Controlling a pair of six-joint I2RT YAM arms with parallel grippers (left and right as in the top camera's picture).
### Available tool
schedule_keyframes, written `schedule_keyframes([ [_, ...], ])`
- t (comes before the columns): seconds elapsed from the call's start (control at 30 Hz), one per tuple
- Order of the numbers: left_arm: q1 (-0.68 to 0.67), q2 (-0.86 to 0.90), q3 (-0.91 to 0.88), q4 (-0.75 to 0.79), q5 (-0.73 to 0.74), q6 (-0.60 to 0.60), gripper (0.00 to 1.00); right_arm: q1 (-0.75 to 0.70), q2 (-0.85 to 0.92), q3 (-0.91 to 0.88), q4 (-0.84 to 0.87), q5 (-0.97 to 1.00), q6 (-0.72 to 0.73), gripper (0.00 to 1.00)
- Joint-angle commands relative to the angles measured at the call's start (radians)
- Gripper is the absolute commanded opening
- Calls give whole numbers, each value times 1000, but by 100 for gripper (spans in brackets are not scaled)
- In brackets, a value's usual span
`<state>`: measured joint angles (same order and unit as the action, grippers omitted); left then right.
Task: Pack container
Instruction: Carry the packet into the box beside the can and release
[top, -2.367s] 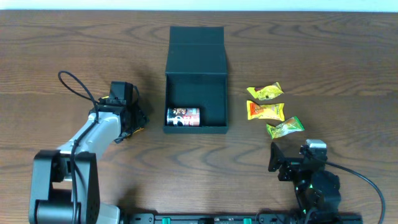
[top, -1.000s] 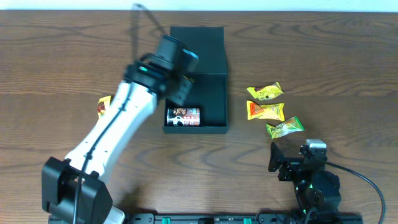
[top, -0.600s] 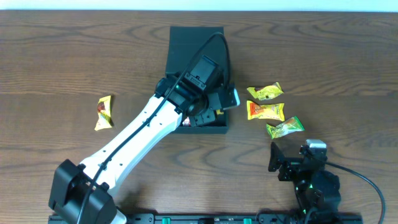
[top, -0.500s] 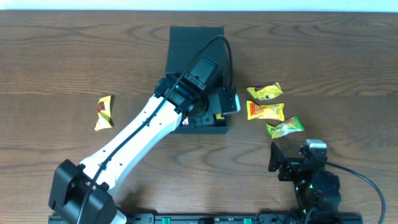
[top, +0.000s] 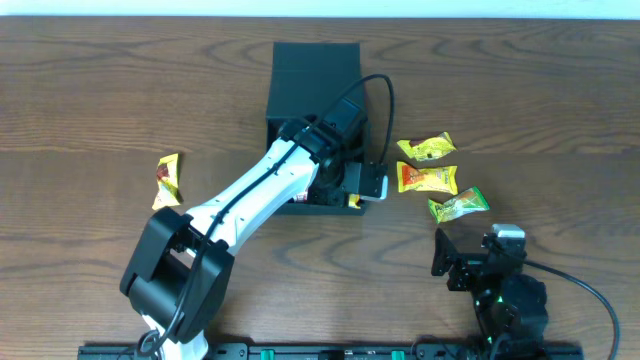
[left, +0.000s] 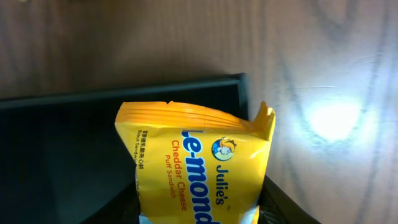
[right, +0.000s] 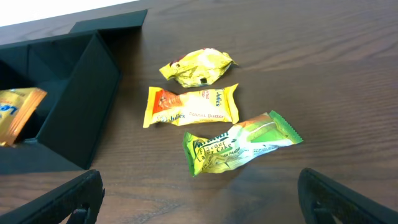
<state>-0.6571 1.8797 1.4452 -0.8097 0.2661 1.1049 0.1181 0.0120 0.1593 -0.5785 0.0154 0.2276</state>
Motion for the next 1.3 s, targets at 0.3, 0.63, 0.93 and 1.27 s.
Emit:
schedule_keyframes([
  [0.3, 36, 17, -8, 58, 8, 21, 6, 0, -6, -9, 0, 3, 11, 99],
  [0.63, 43, 18, -8, 48, 85, -2, 6, 0, -6, -9, 0, 3, 11, 99],
  [0.93, 43, 40, -8, 43, 90, -10, 7, 0, -6, -9, 0, 3, 11, 99],
  [1.27, 43, 90, -8, 42, 90, -32, 9, 0, -6, -9, 0, 3, 11, 99],
])
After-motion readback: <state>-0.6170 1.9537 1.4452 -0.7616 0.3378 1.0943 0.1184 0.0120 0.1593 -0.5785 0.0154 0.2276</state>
